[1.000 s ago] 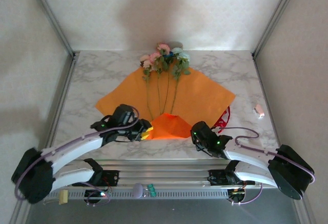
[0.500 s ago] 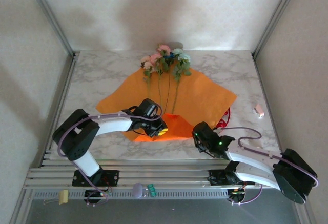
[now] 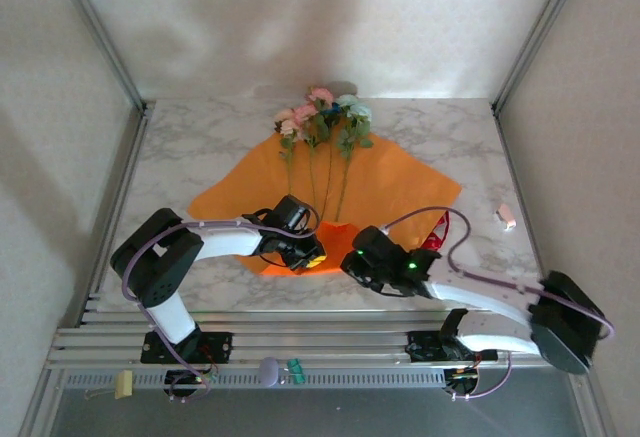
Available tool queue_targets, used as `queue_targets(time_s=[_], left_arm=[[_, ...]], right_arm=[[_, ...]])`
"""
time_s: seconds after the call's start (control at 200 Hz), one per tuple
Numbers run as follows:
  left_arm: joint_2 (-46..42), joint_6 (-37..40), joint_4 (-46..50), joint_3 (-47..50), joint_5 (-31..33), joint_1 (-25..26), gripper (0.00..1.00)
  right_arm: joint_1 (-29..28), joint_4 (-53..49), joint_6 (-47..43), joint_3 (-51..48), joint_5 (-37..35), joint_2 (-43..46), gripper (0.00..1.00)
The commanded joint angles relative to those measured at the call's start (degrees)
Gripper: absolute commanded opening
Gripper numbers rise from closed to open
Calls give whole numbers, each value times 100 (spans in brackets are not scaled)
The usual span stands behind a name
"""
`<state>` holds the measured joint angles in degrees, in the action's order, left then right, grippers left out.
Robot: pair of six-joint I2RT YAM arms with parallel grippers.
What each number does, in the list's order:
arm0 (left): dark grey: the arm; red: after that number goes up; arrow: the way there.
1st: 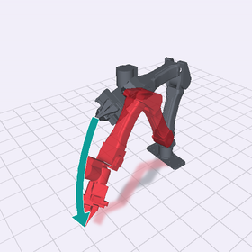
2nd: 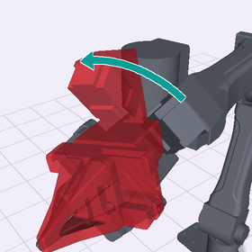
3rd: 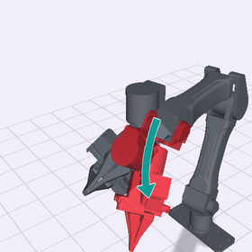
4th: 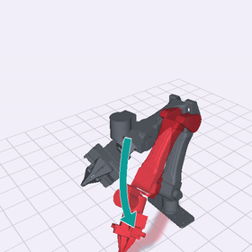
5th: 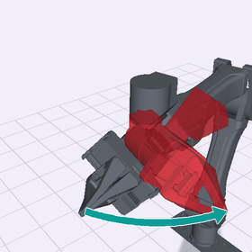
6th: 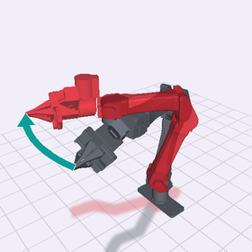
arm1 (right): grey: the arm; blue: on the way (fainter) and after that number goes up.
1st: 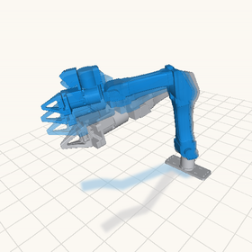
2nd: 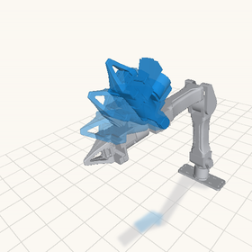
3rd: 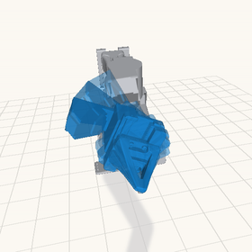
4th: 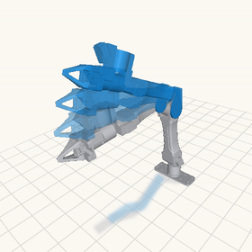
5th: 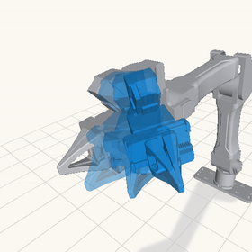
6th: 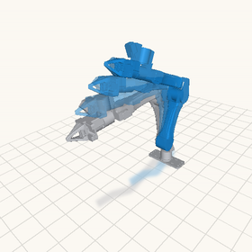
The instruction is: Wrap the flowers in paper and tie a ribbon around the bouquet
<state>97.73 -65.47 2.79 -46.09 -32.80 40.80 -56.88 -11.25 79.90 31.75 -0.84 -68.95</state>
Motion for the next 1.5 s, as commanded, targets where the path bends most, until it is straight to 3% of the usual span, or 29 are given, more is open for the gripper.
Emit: queue_targets(time_s=[0.0,0.275,0.601,0.951,1.206,1.496], left_arm=[[35,147,152,-61,115,7,15],[61,175,143,-50,125,7,14],[81,246,309,-269,146,7,13],[151,384,450,-306,211,8,13],[238,526,561,-313,265,-15,13],[344,604,578,-260,295,-15,11]], right_arm=[[10,1174,-102,160,448,-838,18],[335,2263,303,-116,240,-1275,16],[386,1257,113,362,659,-699,17],[957,2108,628,-911,921,-1642,15],[1225,1283,878,-1522,736,-698,16],[1816,451,524,-1701,769,452,18]])
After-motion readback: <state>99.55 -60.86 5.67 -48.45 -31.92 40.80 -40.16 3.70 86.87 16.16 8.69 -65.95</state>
